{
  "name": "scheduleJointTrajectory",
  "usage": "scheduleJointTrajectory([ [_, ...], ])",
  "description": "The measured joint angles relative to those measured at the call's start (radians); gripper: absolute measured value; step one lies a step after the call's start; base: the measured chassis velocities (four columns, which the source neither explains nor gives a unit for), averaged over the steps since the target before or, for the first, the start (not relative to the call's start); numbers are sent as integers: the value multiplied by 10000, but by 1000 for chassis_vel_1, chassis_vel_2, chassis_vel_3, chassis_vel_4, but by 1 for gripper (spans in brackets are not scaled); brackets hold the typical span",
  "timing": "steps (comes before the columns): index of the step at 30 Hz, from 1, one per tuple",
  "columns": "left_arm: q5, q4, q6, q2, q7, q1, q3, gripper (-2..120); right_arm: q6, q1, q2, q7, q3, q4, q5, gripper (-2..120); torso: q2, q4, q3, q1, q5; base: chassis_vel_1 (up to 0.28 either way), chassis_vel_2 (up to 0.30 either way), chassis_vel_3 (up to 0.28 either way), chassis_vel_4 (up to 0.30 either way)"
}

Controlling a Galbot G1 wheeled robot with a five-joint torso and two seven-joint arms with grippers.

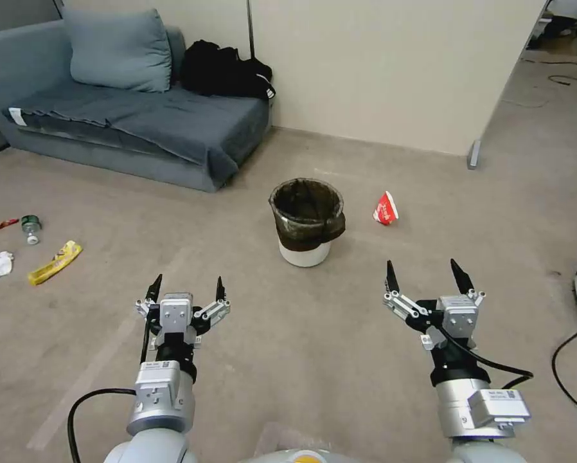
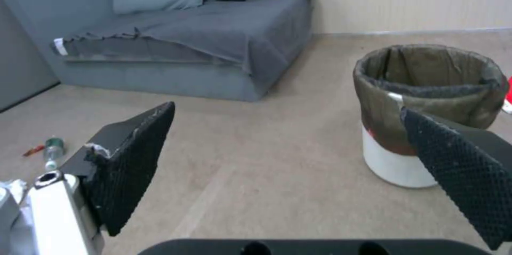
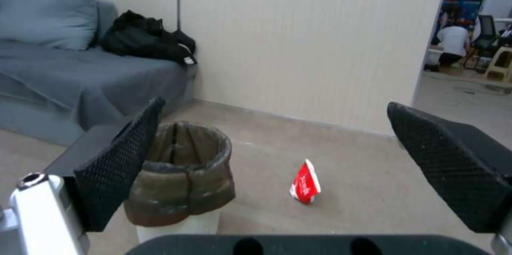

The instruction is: Pick up the trash bin, then pick up the garbage from the floor and place it into the trash bin.

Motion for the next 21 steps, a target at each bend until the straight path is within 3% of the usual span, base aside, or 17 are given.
scheduleJointTrajectory([
  [21, 68, -6, -20, -30, 15, 1, 55, 100, 61, 8, 0, -19, 3, -45, -69, 100, 0, 1, 0, -1, 1, -135, 135, 136, -135],
])
